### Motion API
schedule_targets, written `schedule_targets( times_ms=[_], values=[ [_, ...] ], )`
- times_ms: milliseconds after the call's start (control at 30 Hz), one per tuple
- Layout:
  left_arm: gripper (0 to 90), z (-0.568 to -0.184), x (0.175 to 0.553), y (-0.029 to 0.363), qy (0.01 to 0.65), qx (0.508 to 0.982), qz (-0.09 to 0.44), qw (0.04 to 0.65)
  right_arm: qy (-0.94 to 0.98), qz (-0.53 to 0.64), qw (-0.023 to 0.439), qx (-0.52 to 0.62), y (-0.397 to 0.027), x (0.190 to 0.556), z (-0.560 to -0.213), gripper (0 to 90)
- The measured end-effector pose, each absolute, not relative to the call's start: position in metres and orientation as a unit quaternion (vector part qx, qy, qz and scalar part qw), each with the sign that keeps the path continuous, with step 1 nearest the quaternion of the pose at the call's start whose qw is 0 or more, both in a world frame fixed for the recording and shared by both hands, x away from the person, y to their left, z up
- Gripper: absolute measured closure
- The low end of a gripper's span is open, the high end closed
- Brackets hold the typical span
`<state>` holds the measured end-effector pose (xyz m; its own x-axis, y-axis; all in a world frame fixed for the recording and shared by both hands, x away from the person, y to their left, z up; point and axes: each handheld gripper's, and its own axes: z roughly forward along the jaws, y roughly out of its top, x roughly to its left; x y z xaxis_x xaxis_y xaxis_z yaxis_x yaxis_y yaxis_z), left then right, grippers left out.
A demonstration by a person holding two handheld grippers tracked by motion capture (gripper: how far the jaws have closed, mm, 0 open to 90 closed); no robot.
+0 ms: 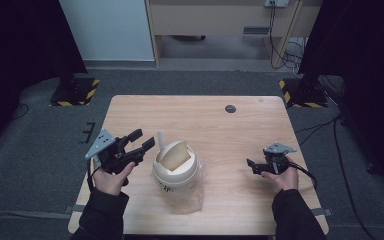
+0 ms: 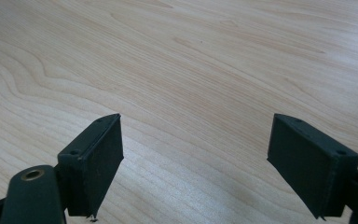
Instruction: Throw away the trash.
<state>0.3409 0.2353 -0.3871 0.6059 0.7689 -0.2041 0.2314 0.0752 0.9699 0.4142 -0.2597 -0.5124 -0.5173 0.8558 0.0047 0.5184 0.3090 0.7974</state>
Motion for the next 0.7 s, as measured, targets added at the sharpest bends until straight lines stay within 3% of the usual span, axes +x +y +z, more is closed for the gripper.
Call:
schedule_targets(
  times_ms=[233,533,700],
  values=[
    [19.8,-0.43,0.335,0.265,0.451,0.655,0.206,0.57,0.78,0.383,0.219,0.445,-0.261,0.415,-0.514,17.0],
    [17.2,-0.5,0.347,0.284,0.51,0.729,0.186,0.418,0.783,0.366,0.216,0.455,-0.263,0.415,-0.519,15.1],
    [16.7,-0.519,0.351,0.288,0.524,0.75,0.178,0.361,0.78,0.346,0.215,0.475,-0.269,0.416,-0.525,14.2]
  ],
)
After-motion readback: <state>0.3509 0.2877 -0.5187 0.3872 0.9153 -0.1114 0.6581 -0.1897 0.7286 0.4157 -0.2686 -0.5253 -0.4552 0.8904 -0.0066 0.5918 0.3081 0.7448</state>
